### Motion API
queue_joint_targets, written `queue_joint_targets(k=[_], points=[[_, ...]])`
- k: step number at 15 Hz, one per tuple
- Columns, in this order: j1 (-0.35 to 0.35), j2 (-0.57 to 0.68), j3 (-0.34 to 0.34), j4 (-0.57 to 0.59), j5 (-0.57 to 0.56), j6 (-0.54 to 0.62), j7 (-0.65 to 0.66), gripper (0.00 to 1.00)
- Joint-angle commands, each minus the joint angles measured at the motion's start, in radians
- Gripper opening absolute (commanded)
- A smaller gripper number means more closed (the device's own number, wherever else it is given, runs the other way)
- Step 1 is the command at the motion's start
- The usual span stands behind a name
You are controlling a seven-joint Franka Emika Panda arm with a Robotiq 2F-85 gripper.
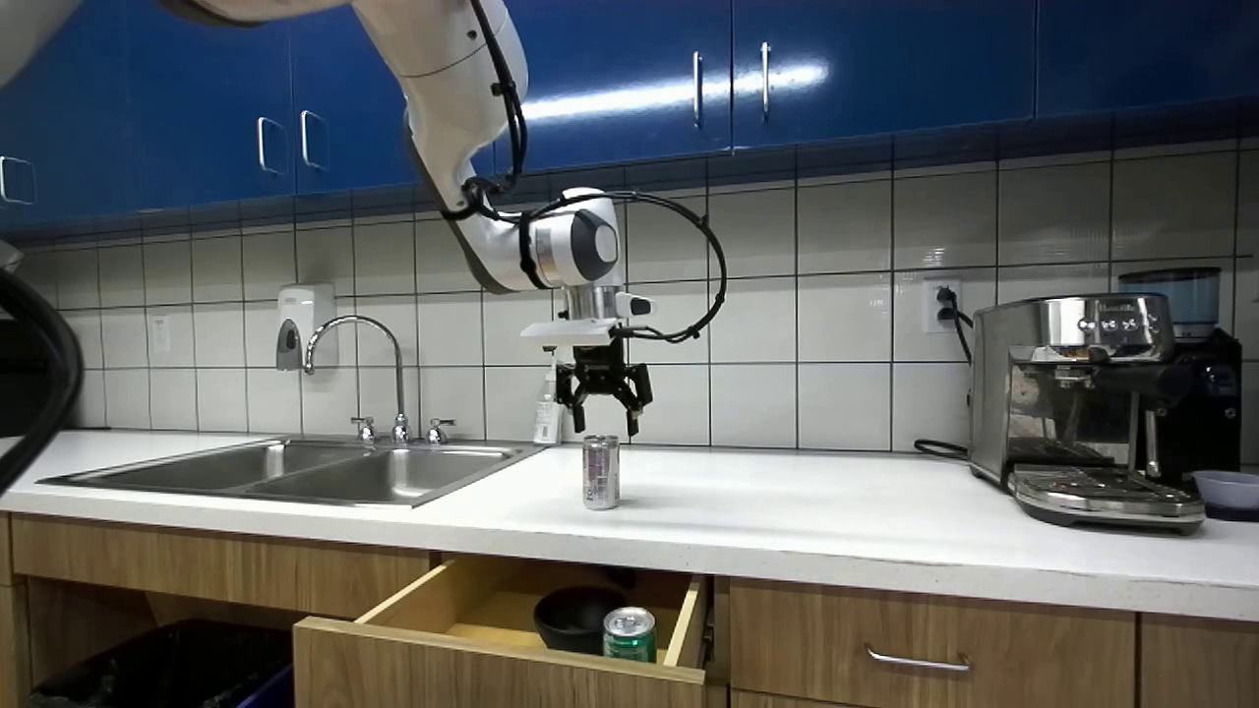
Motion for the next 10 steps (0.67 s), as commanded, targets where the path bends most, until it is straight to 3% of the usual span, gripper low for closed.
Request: queue_joint_targets(k=[1, 10], points=[[-0.016, 0.061, 0.019, 0.106, 0.012, -0.068, -0.036, 1.0], [-0.013, 0.147, 0.03, 0.213, 0.007, -0.133, -0.059, 1.0]])
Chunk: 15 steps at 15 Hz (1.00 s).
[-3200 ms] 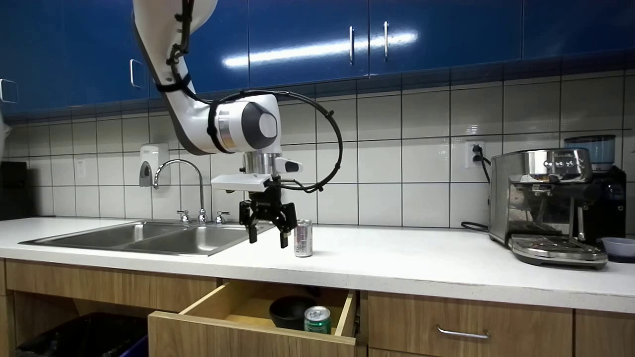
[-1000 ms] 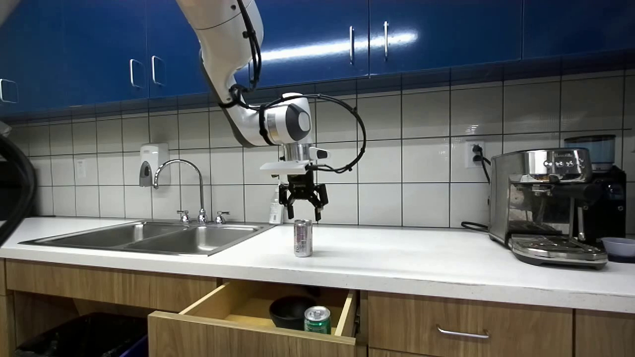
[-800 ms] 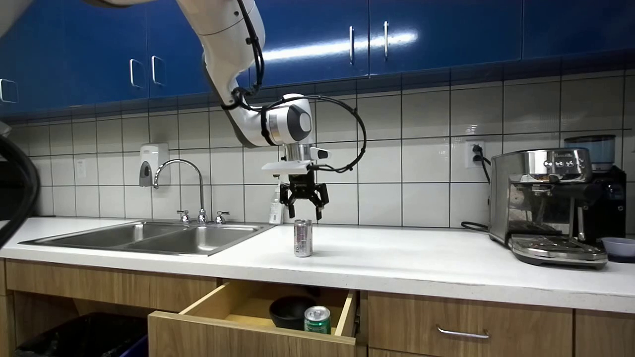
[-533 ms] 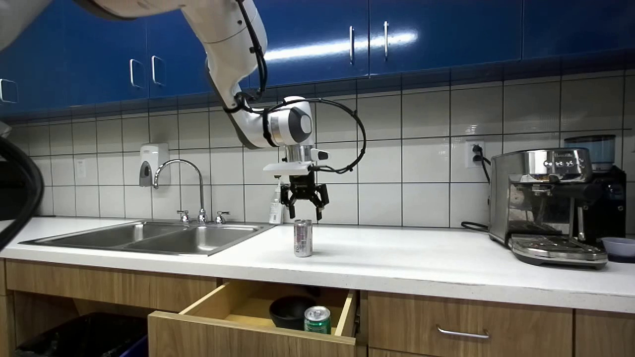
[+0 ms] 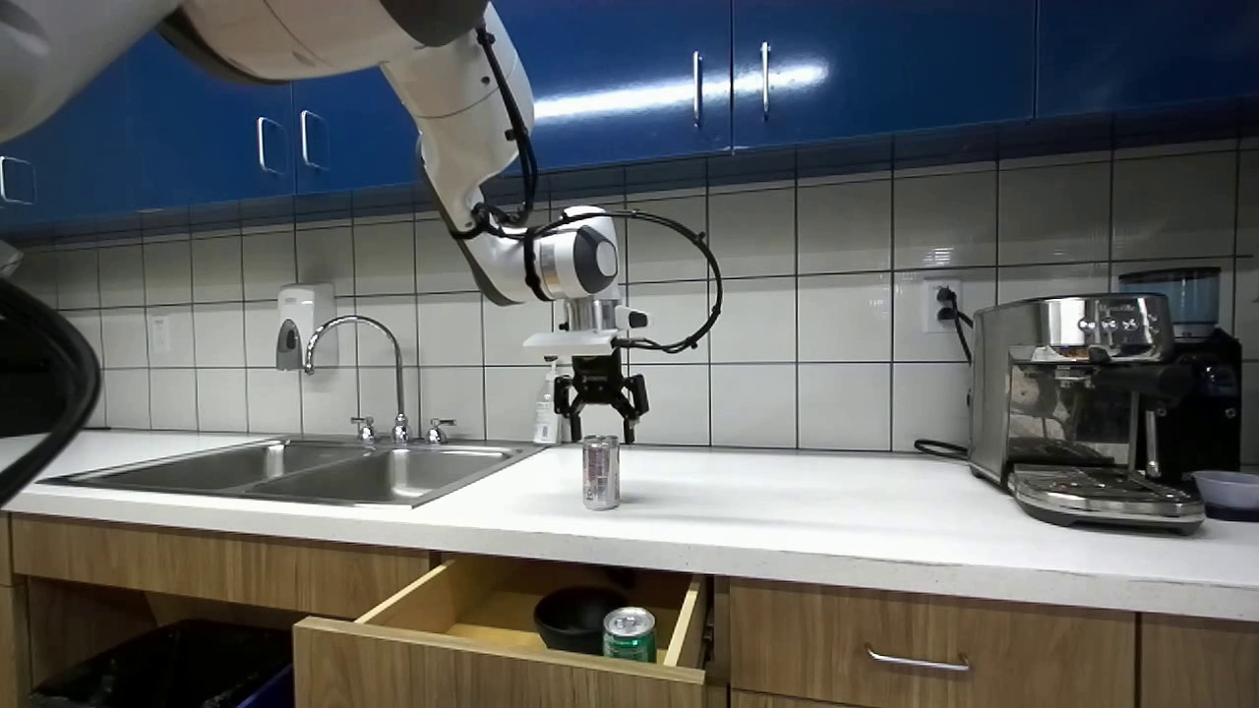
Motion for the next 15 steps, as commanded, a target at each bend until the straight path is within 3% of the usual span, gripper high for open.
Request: queue_joint_targets(k=[1, 15], points=[[-0.013, 0.049, 0.014, 0.082, 0.005, -0.066, -0.028, 1.0], [-0.011, 0.064, 0.016, 0.073, 0.002, -0.097, -0.042, 1.0]])
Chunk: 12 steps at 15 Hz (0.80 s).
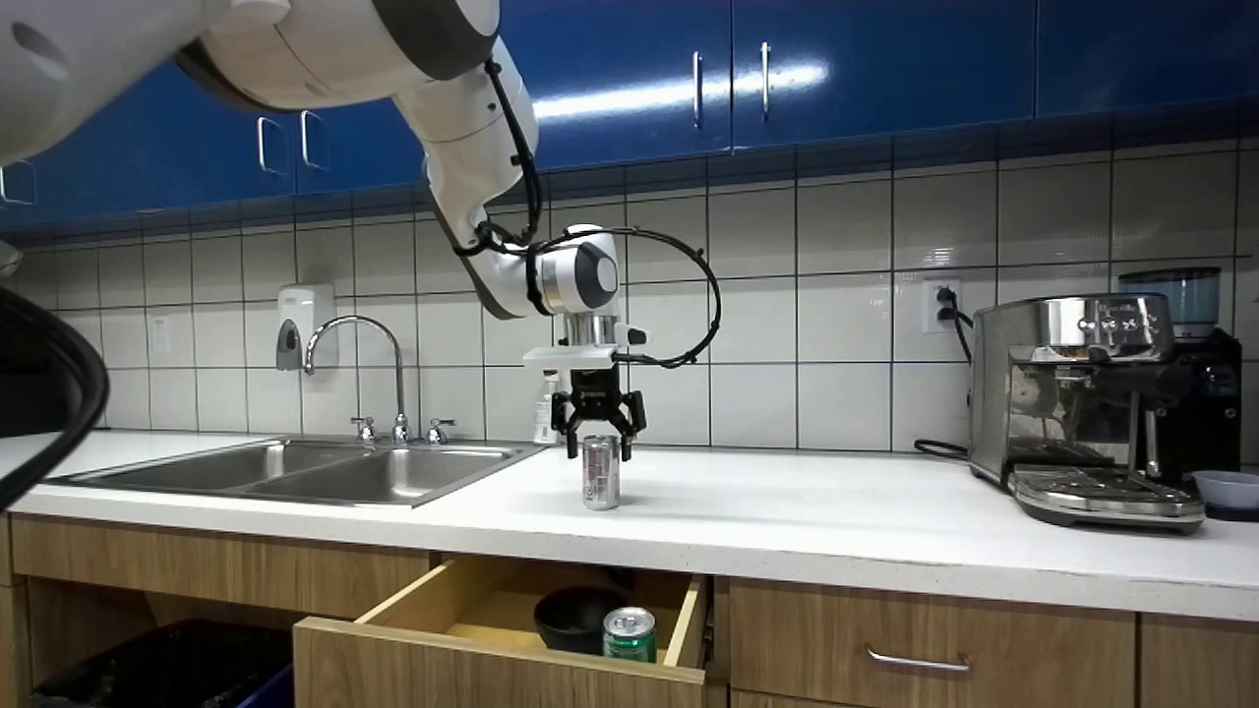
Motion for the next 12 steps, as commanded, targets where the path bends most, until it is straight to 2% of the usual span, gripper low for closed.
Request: queue_joint_targets(k=[1, 2, 6, 7, 12], points=[[-0.011, 0.007, 0.011, 0.026, 0.0, -0.04, -0.023, 0.75], [-0.009, 0.006, 0.009, 0.024, -0.004, -0.04, -0.02, 0.74], [-0.009, 0.002, 0.008, 0.017, -0.005, -0.036, -0.022, 0.42], [-0.01, 0.0, 0.008, 0.014, -0.004, -0.035, -0.023, 0.38], [-0.008, -0.041, 0.011, -0.033, -0.007, -0.015, -0.035, 0.38]])
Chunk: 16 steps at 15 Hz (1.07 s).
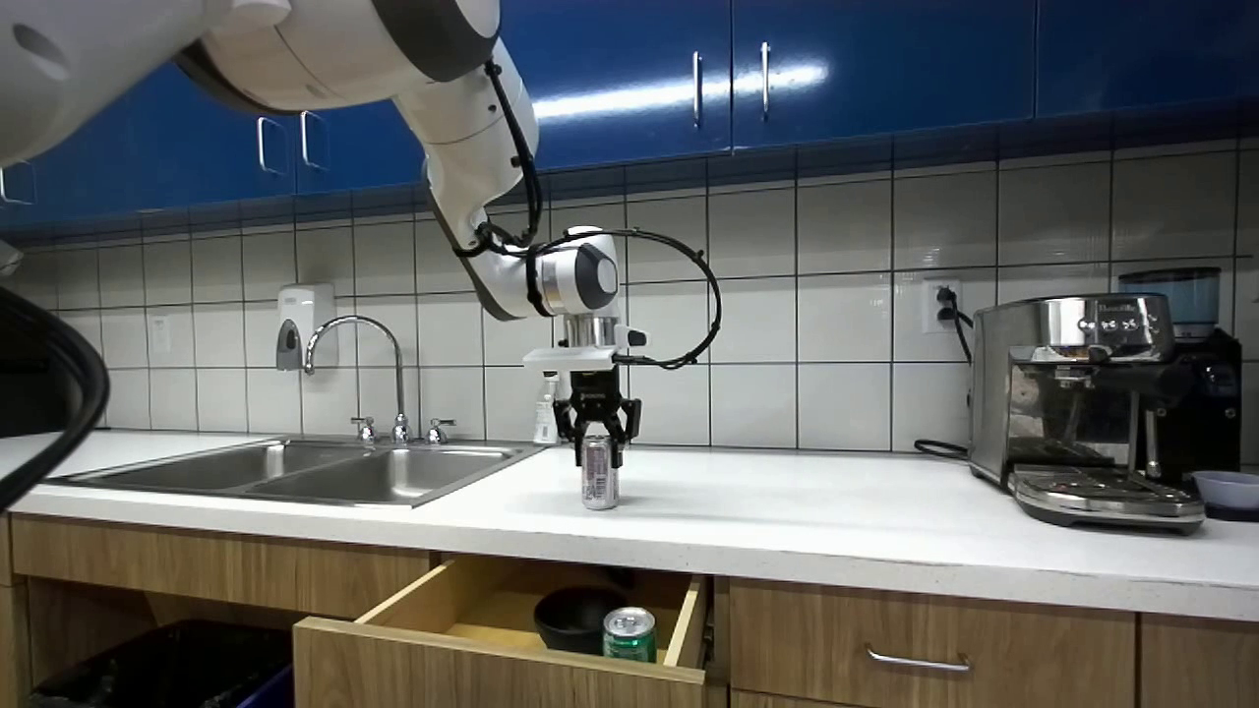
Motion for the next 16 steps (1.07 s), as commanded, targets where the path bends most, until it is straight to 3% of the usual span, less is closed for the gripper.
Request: queue_joint_targets(k=[1, 8, 16], points=[[-0.008, -0.051, 0.011, -0.042, -0.006, -0.01, -0.033, 0.38], [-0.001, -0.154, 0.011, -0.153, -0.013, 0.004, -0.046, 0.38], [0.022, -0.305, 0.026, -0.358, -0.025, 0.049, -0.074, 0.38]])
